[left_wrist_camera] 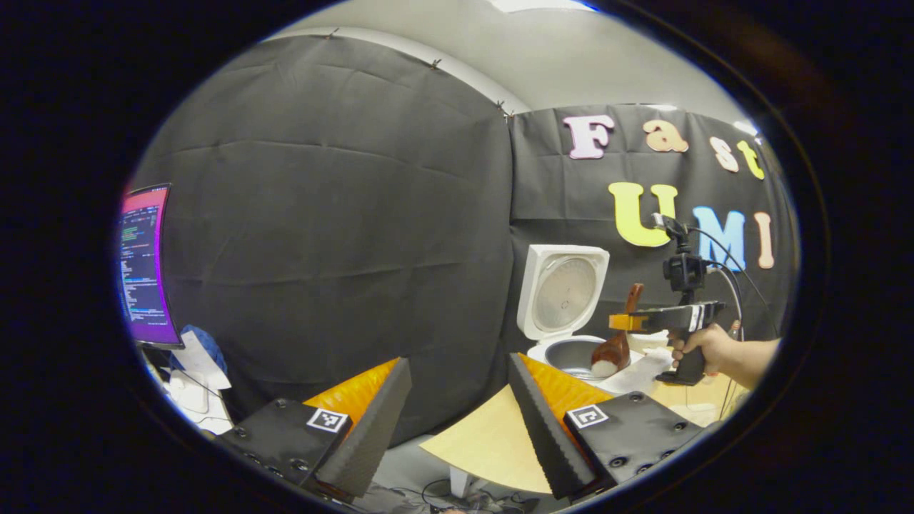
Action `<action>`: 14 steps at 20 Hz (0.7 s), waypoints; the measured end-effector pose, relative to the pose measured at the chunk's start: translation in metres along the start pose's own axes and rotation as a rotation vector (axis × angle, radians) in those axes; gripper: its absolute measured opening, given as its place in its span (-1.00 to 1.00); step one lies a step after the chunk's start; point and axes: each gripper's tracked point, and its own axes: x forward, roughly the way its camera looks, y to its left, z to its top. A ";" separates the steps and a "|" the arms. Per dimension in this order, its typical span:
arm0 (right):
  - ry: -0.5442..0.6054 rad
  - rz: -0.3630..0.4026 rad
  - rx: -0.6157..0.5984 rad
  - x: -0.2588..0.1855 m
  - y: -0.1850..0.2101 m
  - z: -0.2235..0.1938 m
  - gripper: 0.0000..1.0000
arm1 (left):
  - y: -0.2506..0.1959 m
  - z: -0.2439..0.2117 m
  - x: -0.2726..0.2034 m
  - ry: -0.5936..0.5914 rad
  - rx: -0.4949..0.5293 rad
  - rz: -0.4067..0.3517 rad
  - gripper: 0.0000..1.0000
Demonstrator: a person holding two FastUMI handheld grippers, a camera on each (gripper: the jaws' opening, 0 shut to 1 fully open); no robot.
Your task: Close the left gripper, press the button to open the rice cooker; take a wooden spoon from the chopstick holder with the right hand, scoop a spoonful of rice and pour it into the rice cooker, then put the wooden spoon back into the chopstick holder.
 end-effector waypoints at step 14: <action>-0.069 -0.030 -0.324 -0.010 0.007 0.013 -0.75 | -0.005 0.003 0.005 -0.014 -0.018 0.000 0.92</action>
